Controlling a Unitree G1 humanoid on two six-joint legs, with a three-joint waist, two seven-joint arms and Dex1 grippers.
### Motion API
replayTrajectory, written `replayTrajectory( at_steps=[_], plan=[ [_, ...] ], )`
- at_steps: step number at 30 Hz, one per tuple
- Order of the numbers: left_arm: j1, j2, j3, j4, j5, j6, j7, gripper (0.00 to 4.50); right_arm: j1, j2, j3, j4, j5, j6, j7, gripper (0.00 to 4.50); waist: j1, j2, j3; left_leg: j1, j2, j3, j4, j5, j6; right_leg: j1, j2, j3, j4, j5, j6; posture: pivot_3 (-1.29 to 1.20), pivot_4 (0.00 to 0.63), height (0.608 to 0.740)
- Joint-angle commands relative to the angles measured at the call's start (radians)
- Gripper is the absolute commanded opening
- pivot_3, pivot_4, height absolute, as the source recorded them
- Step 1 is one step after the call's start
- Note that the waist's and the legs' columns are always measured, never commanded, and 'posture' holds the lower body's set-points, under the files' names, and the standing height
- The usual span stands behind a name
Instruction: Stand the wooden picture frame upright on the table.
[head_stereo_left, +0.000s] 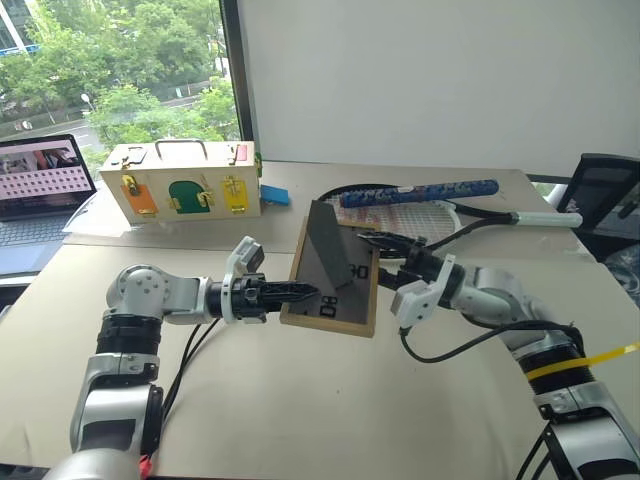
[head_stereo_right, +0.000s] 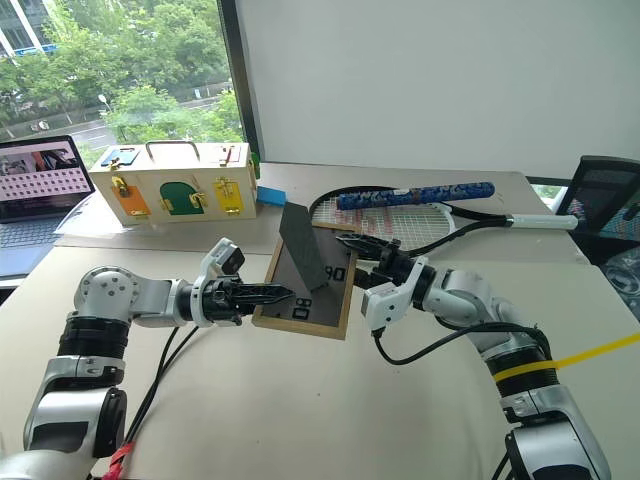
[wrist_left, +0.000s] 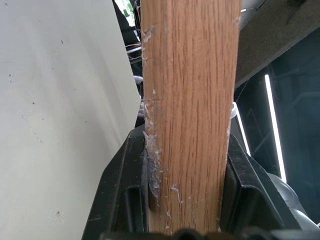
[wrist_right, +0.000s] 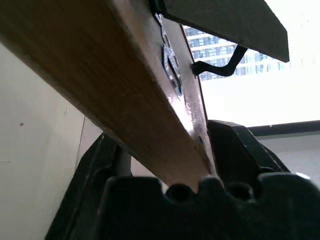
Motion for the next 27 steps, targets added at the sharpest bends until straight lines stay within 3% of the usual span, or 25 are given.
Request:
replayTrajectory(
  at_steps=[1, 3, 5, 8, 12, 15, 18, 20, 22, 27],
  plan=[
    [0.037, 0.012, -0.017, -0.115, 0.079, -0.098, -0.031, 1.16, -0.037, 0.004, -0.008, -0.017, 0.078, -0.026, -0.011, 1.85, -0.001, 0.0, 0.0, 0.0, 0.0, 0.0, 0.0, 0.0, 0.0, 0.0, 0.0, 0.0, 0.0, 0.0, 0.0, 0.0, 0.15, 0.735],
    [0.065, 0.024, -0.029, -0.17, 0.112, -0.167, -0.071, 1.16, -0.034, 0.001, -0.006, -0.01, 0.091, -0.028, -0.003, 1.83, -0.002, 0.0, 0.0, 0.001, 0.0, 0.0, 0.0, 0.0, 0.0, 0.001, 0.0, -0.001, 0.0, 0.0, 0.0, 0.0, 0.15, 0.735],
    [0.107, 0.058, -0.032, -0.247, 0.142, -0.241, -0.131, 2.19, -0.033, -0.003, -0.008, 0.004, 0.118, -0.013, 0.016, 1.83, -0.005, 0.0, 0.0, 0.001, 0.0, -0.001, 0.0, 0.0, 0.0, 0.001, 0.0, -0.001, 0.0, 0.0, 0.0, 0.0, 0.15, 0.735],
    [0.179, 0.135, 0.002, -0.365, 0.163, -0.329, -0.202, 3.24, -0.037, -0.01, -0.009, 0.031, 0.172, 0.015, 0.053, 1.45, -0.009, 0.001, 0.002, 0.001, 0.001, -0.001, 0.0, 0.001, -0.001, 0.001, 0.0, -0.001, 0.0, 0.001, -0.001, 0.0, 0.15, 0.735],
    [0.282, 0.192, 0.093, -0.477, 0.237, -0.534, -0.218, 4.5, -0.047, -0.009, -0.014, 0.072, 0.259, 0.063, 0.119, 1.3, -0.006, 0.002, 0.002, 0.002, 0.0, -0.001, 0.0, 0.001, -0.001, 0.003, 0.0, -0.001, 0.0, 0.0, -0.001, 0.0, 0.15, 0.735],
    [0.367, 0.235, 0.138, -0.542, 0.292, -0.662, -0.259, 4.5, -0.053, 0.015, -0.02, 0.094, 0.39, 0.161, 0.206, 1.28, -0.005, 0.002, 0.003, 0.002, 0.001, -0.001, 0.0, 0.001, -0.001, 0.003, 0.0, -0.001, 0.0, 0.0, -0.001, 0.0, 0.15, 0.735],
    [0.444, 0.287, 0.149, -0.569, 0.333, -0.719, -0.292, 4.5, -0.042, 0.079, -0.024, 0.03, 0.703, 0.569, 0.449, 1.28, -0.006, 0.002, 0.003, 0.002, 0.001, -0.001, 0.0, 0.001, -0.001, 0.003, 0.0, -0.002, 0.0, 0.0, -0.001, 0.0, 0.15, 0.735],
    [0.508, 0.32, 0.082, -0.565, 0.487, -0.876, -0.292, 4.5, -0.041, 0.104, -0.015, 0.011, 0.807, 0.837, 0.547, 1.27, -0.006, 0.003, 0.004, 0.002, 0.001, -0.002, 0.0, 0.001, -0.001, 0.004, 0.0, -0.002, 0.0, 0.001, -0.001, 0.0, 0.15, 0.735],
    [0.535, 0.301, 0.062, -0.555, 0.564, -0.977, -0.267, 4.5, -0.052, 0.149, -0.05, -0.003, 0.931, 1.089, 0.551, 1.27, -0.005, 0.003, 0.004, 0.003, 0.001, -0.002, 0.0, 0.001, 0.0, 0.004, 0.0, -0.002, 0.0, 0.001, -0.001, 0.0, 0.15, 0.735],
    [0.553, 0.241, 0.098, -0.591, 0.548, -1.009, -0.229, 4.5, -0.084, 0.181, -0.086, 0.0, 0.999, 1.337, 0.55, 1.27, 0.006, 0.003, 0.006, 0.001, 0.001, -0.002, 0.001, 0.001, 0.0, 0.002, 0.0, -0.003, 0.0, 0.001, -0.001, 0.0, 0.15, 0.735]
  ],
)
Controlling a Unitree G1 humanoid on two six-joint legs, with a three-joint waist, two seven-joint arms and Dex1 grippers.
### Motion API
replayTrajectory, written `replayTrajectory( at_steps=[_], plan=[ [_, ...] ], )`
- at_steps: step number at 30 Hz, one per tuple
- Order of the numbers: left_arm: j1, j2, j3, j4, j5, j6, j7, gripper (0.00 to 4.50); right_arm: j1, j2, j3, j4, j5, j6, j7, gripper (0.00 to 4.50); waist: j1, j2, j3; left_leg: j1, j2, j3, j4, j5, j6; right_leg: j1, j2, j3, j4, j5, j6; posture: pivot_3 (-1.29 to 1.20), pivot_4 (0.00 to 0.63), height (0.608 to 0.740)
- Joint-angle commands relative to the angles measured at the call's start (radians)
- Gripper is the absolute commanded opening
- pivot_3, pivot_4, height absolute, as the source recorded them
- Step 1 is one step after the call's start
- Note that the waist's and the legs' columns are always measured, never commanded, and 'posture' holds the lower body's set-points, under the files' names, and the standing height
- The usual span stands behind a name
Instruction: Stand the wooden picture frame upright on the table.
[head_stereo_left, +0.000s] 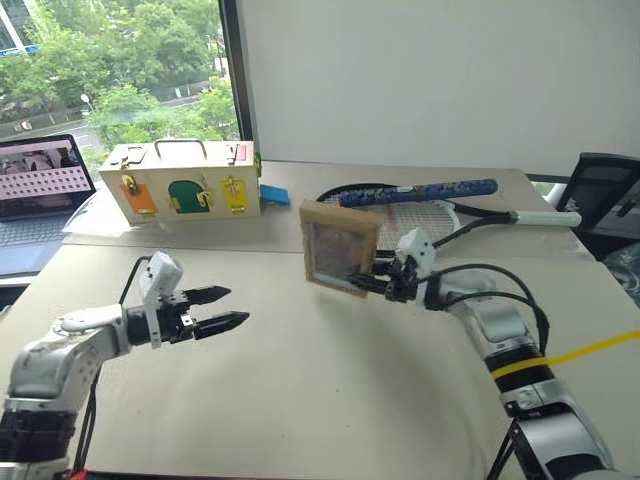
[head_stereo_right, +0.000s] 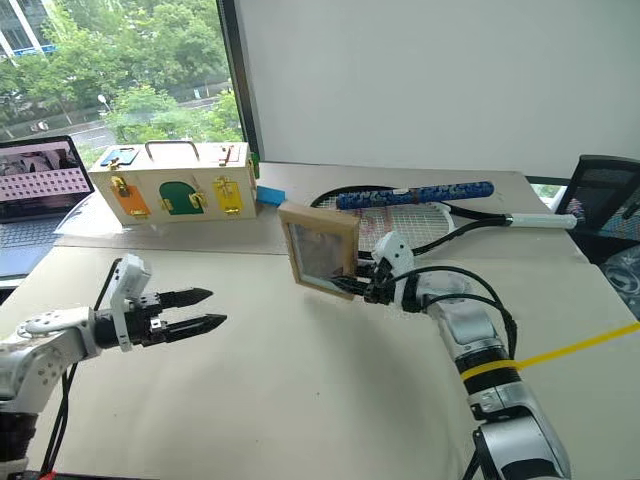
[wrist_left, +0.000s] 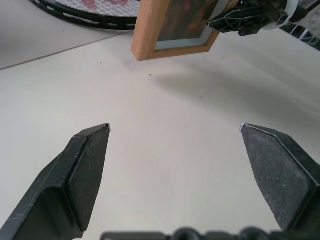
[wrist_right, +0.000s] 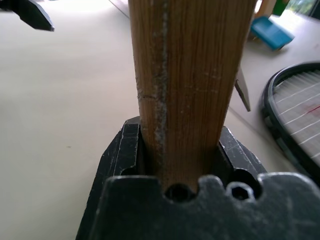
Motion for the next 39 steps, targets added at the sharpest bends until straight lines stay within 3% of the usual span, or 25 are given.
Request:
replayTrajectory(
  at_steps=[1, 5, 8, 16, 20, 24, 26, 33, 39],
  plan=[
    [0.004, -0.014, 0.041, -0.059, -0.008, -0.045, 0.024, 4.5, -0.062, 0.003, -0.07, -0.037, 0.076, 0.17, 0.001, 1.27, 0.003, 0.0, 0.0, 0.0, 0.0, 0.0, 0.0, 0.0, 0.0, -0.001, 0.0, 0.0, 0.0, 0.0, 0.0, 0.0, 0.15, 0.735],
    [-0.001, -0.041, 0.076, -0.075, -0.043, -0.047, 0.048, 4.5, -0.073, 0.006, -0.064, 0.039, 0.118, 0.393, 0.045, 1.27, 0.004, 0.0, 0.0, 0.0, 0.0, 0.0, 0.0, 0.0, 0.0, -0.001, 0.0, 0.0, 0.0, 0.0, 0.0, 0.0, 0.15, 0.735],
    [-0.001, -0.039, 0.076, -0.074, -0.036, -0.057, 0.047, 4.5, -0.06, 0.02, -0.061, 0.064, 0.127, 0.449, 0.069, 1.27, 0.003, 0.0, 0.0, 0.0, 0.0, 0.0, 0.0, 0.0, 0.001, -0.001, 0.0, 0.0, 0.0, 0.0, 0.0, 0.0, 0.15, 0.735],
    [0.021, -0.042, 0.054, -0.09, -0.009, -0.071, 0.048, 4.5, 0.031, 0.038, -0.01, -0.063, 0.117, 0.461, 0.114, 1.25, -0.001, 0.0, 0.0, 0.0, 0.0, 0.0, 0.0, 0.0, 0.001, 0.0, 0.0, 0.0, 0.0, 0.0, 0.0, 0.0, 0.15, 0.735],
    [0.014, -0.043, 0.038, -0.076, 0.002, -0.083, 0.049, 4.5, 0.083, 0.032, 0.059, -0.121, -0.007, 0.32, 0.068, 1.24, -0.006, 0.0, 0.0, 0.0, 0.0, 0.0, 0.0, -0.001, 0.001, 0.0, 0.0, 0.0, 0.0, 0.0, 0.0, 0.0, 0.15, 0.735],
    [-0.009, -0.044, 0.023, -0.054, 0.011, -0.092, 0.048, 4.5, 0.083, 0.031, 0.068, -0.137, -0.037, 0.291, 0.064, 1.24, -0.013, 0.0, 0.0, 0.002, 0.001, 0.0, 0.0, -0.001, 0.001, 0.0, 0.001, 0.0, 0.0, 0.0, 0.0, 0.0, 0.15, 0.735],
    [-0.016, -0.044, 0.018, -0.045, 0.015, -0.096, 0.047, 4.5, 0.08, 0.022, 0.066, -0.155, -0.038, 0.297, 0.069, 2.24, -0.012, 0.0, 0.0, 0.002, 0.001, 0.0, 0.0, 0.0, 0.001, 0.001, 0.001, 0.0, 0.0, 0.0, 0.0, 0.0, 0.15, 0.735],
    [0.046, -0.03, 0.066, -0.035, 0.004, -0.092, 0.027, 4.5, 0.114, -0.027, -0.015, -0.233, 0.01, 0.333, 0.079, 4.44, -0.009, 0.0, 0.0, 0.0, 0.001, 0.0, 0.0, 0.0, 0.001, -0.001, 0.001, 0.0, 0.0, 0.0, 0.0, 0.0, 0.15, 0.735],
    [0.137, -0.045, 0.127, -0.062, 0.036, -0.101, 0.106, 4.5, 0.302, -0.148, -0.166, -0.339, 0.044, 0.262, 0.114, 4.44, -0.001, 0.0, 0.0, 0.0, 0.001, 0.0, 0.0, -0.001, 0.002, -0.001, 0.001, 0.0, -0.001, 0.0, 0.0, 0.0, 0.15, 0.735]
  ],
)
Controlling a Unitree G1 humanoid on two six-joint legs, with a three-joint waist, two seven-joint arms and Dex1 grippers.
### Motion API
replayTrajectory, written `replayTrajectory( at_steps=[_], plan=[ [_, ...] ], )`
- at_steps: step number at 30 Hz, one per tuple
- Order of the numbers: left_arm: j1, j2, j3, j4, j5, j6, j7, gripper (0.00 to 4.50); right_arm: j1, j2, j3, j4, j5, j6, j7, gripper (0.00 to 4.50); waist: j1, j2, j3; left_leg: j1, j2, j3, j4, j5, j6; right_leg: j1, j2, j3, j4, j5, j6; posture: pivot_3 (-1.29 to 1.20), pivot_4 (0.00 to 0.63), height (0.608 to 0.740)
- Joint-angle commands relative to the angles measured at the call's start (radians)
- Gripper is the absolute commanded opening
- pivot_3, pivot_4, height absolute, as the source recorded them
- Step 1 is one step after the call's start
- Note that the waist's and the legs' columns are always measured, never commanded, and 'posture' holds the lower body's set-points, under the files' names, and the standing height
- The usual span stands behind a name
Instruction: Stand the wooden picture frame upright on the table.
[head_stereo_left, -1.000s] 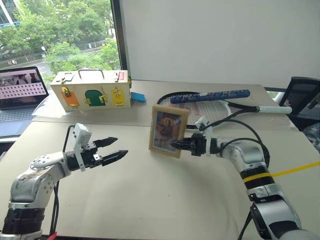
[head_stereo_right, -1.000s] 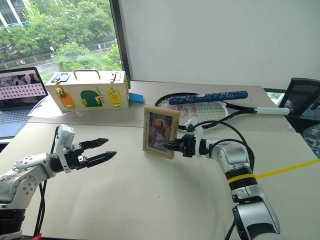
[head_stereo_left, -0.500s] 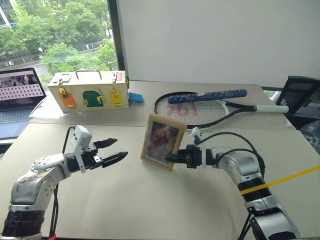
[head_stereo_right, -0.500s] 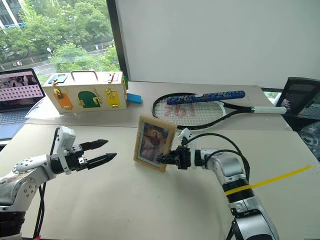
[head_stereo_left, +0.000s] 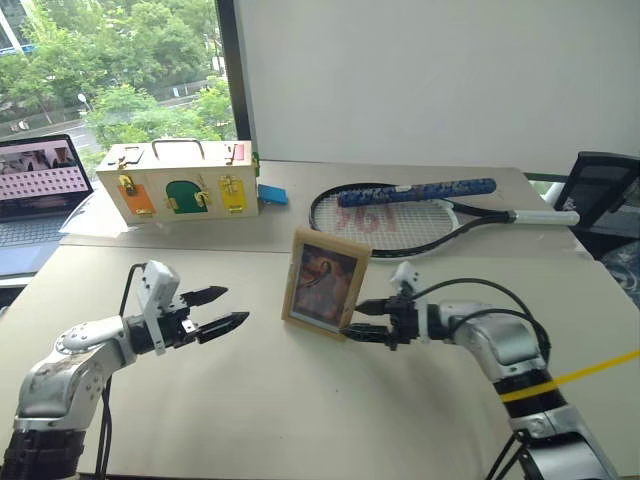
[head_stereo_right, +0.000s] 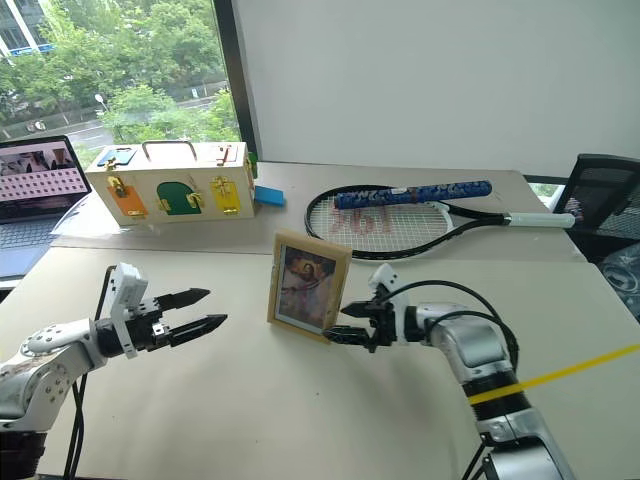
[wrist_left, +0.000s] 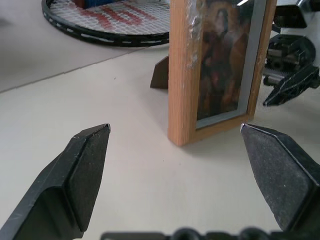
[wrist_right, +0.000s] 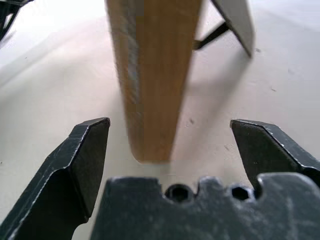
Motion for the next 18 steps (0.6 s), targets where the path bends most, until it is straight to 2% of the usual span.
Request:
replayTrajectory(
  at_steps=[1, 4, 9, 18],
  plan=[
    [0.047, -0.008, 0.045, -0.052, 0.048, -0.033, 0.096, 4.5, 0.161, -0.081, -0.151, -0.17, 0.051, -0.146, 0.062, 4.44, 0.007, 0.0, 0.0, 0.0, 0.0, 0.0, 0.0, 0.0, 0.0, 0.0, 0.0, 0.0, 0.0, 0.0, 0.0, 0.0, 0.15, 0.735],
    [0.068, -0.038, 0.027, -0.075, 0.106, -0.077, 0.164, 4.5, 0.25, -0.076, -0.237, -0.315, 0.072, -0.242, 0.026, 4.44, 0.013, 0.0, 0.0, 0.0, 0.0, 0.0, 0.0, -0.001, 0.001, 0.001, 0.0, 0.0, -0.001, 0.0, 0.0, 0.0, 0.15, 0.735],
    [0.074, -0.058, -0.001, -0.104, 0.117, -0.103, 0.164, 4.5, 0.312, -0.073, -0.296, -0.476, 0.101, -0.223, -0.062, 4.44, -0.003, 0.0, 0.0, 0.002, 0.0, 0.0, 0.001, 0.001, 0.0, 0.001, 0.0, 0.0, 0.0, 0.0, 0.002, 0.0, 0.15, 0.735],
    [0.043, -0.051, -0.031, -0.113, 0.084, -0.044, 0.142, 4.5, 0.391, -0.095, -0.302, -0.508, 0.093, -0.231, -0.099, 4.44, -0.001, 0.0, 0.0, 0.002, 0.0, 0.0, 0.001, 0.001, 0.0, 0.001, 0.0, 0.0, 0.0, 0.0, 0.0, 0.0, 0.15, 0.735]
  ],
)
